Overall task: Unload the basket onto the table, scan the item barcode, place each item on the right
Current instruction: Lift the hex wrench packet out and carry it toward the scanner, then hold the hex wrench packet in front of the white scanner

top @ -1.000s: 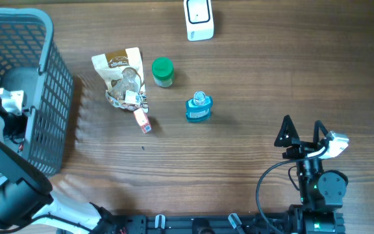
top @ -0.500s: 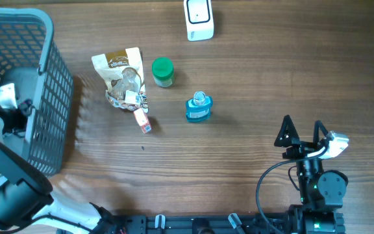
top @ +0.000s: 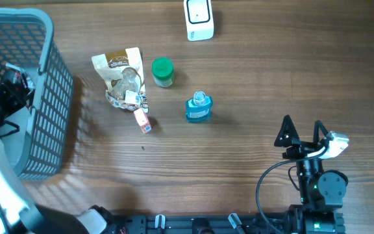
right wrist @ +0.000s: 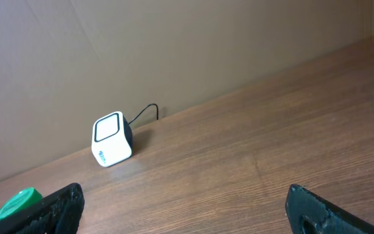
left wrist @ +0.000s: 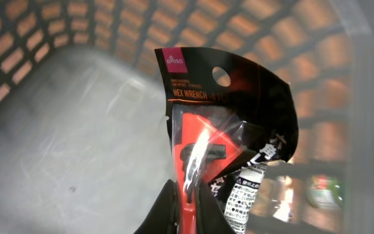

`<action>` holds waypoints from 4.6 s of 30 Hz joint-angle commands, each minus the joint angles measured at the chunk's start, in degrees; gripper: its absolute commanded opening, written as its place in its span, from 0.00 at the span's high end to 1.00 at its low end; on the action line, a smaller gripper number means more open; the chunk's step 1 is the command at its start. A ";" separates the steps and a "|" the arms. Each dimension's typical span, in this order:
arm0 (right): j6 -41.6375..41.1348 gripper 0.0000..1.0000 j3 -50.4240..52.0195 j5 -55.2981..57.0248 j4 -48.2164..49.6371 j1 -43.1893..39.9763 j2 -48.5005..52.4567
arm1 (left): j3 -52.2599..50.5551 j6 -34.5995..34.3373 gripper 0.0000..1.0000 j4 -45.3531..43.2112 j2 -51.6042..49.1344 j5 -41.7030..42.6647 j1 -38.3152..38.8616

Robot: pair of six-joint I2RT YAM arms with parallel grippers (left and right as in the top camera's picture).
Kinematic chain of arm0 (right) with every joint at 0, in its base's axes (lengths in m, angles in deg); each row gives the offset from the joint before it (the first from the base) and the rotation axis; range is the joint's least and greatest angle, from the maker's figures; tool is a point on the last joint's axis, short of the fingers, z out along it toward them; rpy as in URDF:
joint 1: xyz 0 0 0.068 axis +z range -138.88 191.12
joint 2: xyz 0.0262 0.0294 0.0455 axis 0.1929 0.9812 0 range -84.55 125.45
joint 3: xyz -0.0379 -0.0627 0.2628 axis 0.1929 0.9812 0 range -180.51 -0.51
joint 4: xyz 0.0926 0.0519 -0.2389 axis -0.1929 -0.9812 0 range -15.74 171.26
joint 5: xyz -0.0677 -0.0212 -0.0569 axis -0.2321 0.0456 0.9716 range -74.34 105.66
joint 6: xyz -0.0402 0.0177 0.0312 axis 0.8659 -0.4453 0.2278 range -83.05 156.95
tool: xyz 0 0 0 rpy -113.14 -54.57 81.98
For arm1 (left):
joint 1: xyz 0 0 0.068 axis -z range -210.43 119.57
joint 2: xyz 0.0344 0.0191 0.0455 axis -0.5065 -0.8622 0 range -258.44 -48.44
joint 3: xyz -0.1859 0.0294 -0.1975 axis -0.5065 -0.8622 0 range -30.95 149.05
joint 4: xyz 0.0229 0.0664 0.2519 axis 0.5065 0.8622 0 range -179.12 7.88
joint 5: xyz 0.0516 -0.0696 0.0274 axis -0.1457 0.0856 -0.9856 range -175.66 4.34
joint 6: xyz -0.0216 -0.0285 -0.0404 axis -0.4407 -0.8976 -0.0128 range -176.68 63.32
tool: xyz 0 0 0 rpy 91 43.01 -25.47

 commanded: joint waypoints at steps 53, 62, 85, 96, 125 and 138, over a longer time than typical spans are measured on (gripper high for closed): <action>0.98 0.00 0.07 -0.37 0.15 -0.09 -0.20 | 1.14 -77.72 0.96 -79.32 2.32 48.98 44.35; 0.98 0.00 0.07 -0.35 0.15 -0.09 -0.20 | 1.14 -80.81 0.96 -84.89 2.32 47.01 46.62; 1.01 0.00 0.07 -0.37 0.15 -0.09 -0.20 | 6.19 -38.45 0.96 -41.92 -9.66 -23.71 59.17; 0.98 0.00 0.07 -0.35 0.15 -0.09 -0.20 | 27.65 -25.62 0.96 -32.72 -32.11 -34.03 64.13; 0.98 0.00 0.07 -0.37 0.15 -0.09 -0.20 | 37.64 11.96 0.96 -41.11 -54.51 -45.46 67.12; 0.96 0.00 0.07 -0.37 0.13 -0.09 -0.20 | 37.64 13.81 0.96 -37.42 -58.23 -45.51 67.23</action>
